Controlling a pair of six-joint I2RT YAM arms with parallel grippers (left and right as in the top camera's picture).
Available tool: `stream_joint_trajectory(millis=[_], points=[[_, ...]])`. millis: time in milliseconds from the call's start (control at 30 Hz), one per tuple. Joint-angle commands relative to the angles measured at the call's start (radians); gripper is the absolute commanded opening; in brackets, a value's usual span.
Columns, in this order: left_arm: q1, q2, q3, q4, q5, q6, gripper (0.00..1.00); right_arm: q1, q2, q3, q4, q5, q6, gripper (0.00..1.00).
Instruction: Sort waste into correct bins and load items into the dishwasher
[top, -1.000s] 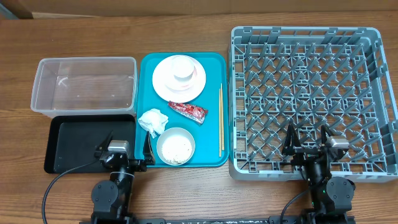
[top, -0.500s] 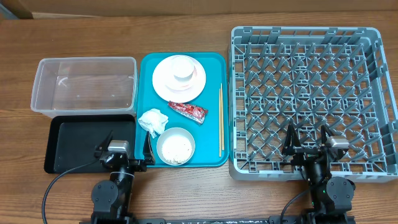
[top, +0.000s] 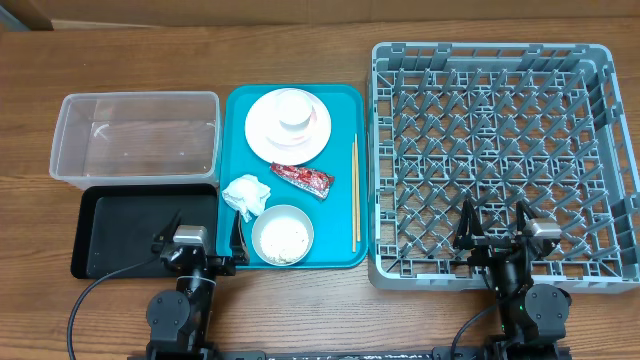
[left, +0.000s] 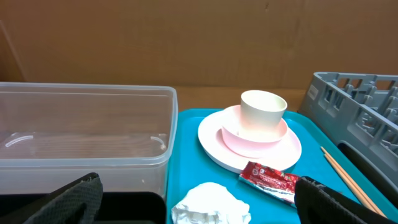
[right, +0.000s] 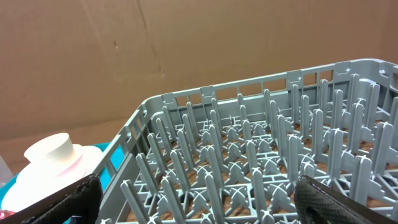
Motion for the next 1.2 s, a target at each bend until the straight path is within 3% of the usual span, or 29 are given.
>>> stream_joint_trajectory(millis=[0, 167, 300, 533, 733, 967, 1100, 1133, 1167], points=[[0.004, -0.010, -0.006, -0.001, 0.043, -0.034, 1.00, -0.003, -0.010, -0.011, 0.006, 0.000, -0.001, 1.00], [0.004, 0.001, 0.001, 0.005, 0.105, -0.271, 1.00, -0.003, -0.010, -0.011, 0.006, 0.000, -0.001, 1.00], [0.004, 0.002, 0.084, -0.053, 0.313, -0.279, 1.00, -0.003, -0.010, -0.011, 0.006, -0.001, -0.001, 1.00], [0.005, 0.083, 0.375, -0.262, 0.270, -0.326, 1.00, -0.003, -0.010, -0.011, 0.006, -0.001, -0.001, 1.00], [0.004, 0.406, 0.762, -0.556, 0.269, -0.305, 1.00, -0.003, -0.010, -0.011, 0.006, -0.001, -0.001, 1.00], [0.004, 1.022, 1.384, -1.216, 0.313, -0.227, 1.00, -0.003, -0.010, -0.011, 0.006, 0.000, -0.001, 1.00], [0.004, 1.247, 1.530, -1.338, 0.329, -0.217, 1.00, -0.003, -0.010, -0.011, 0.006, 0.000, -0.001, 1.00], [0.004, 1.285, 1.540, -1.339, 0.329, -0.192, 0.98, -0.003, -0.010, -0.011, 0.006, 0.000, -0.001, 1.00], [0.004, 1.321, 1.542, -1.339, 0.329, -0.158, 0.72, -0.003, -0.010, -0.011, 0.006, 0.000, -0.001, 1.00]])
